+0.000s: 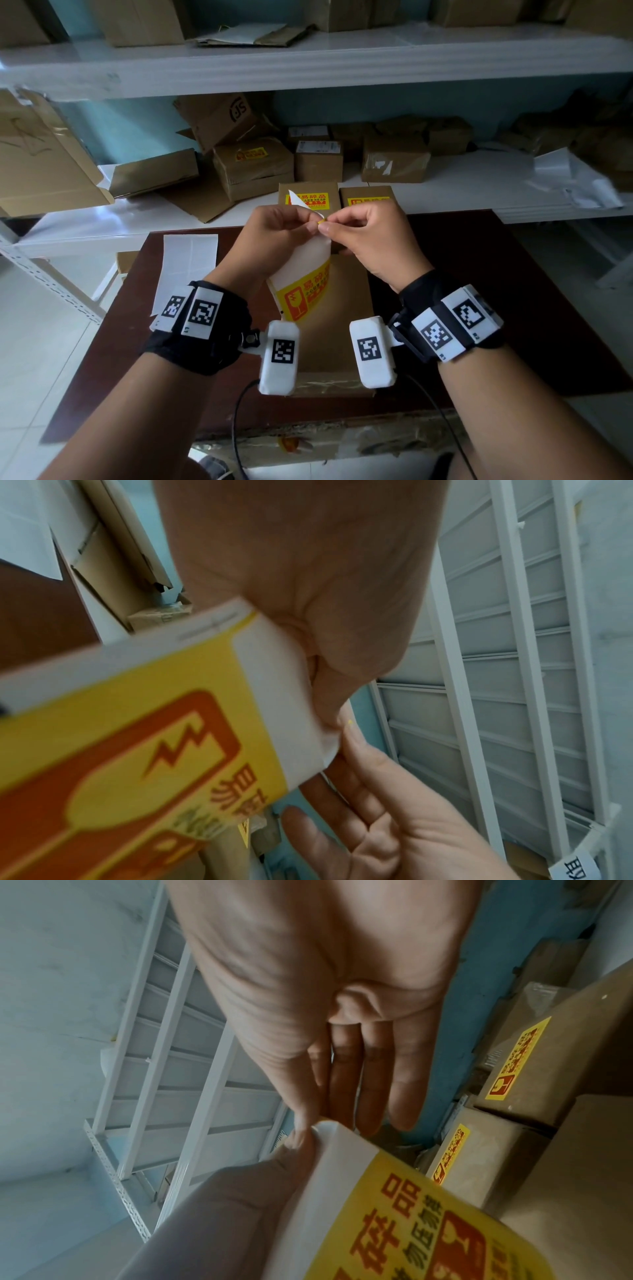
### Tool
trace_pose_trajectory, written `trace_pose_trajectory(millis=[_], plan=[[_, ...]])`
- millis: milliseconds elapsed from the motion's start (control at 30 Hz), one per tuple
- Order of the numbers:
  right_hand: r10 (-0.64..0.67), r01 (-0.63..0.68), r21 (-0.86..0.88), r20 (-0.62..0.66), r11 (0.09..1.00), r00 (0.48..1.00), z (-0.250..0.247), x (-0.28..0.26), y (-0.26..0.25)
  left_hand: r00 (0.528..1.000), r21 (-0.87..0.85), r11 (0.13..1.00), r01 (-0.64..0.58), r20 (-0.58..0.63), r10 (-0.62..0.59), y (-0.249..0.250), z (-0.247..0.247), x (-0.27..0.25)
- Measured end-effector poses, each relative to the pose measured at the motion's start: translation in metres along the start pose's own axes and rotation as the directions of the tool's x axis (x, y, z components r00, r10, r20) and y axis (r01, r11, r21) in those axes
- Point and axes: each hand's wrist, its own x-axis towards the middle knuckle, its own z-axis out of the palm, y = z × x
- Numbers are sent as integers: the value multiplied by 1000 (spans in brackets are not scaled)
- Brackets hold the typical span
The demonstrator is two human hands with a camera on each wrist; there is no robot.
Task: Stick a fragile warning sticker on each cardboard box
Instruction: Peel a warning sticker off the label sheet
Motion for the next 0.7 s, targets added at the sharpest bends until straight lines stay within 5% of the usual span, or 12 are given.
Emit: trace_pose_trajectory(millis=[433, 700], plan=[[61, -69, 72, 110, 995, 992, -5, 0, -2, 996, 39, 999, 31, 79, -34, 1, -7, 0], [138, -135, 65, -42, 989, 990, -10, 6, 2, 996, -42, 999, -21, 90, 25, 6, -19, 3]])
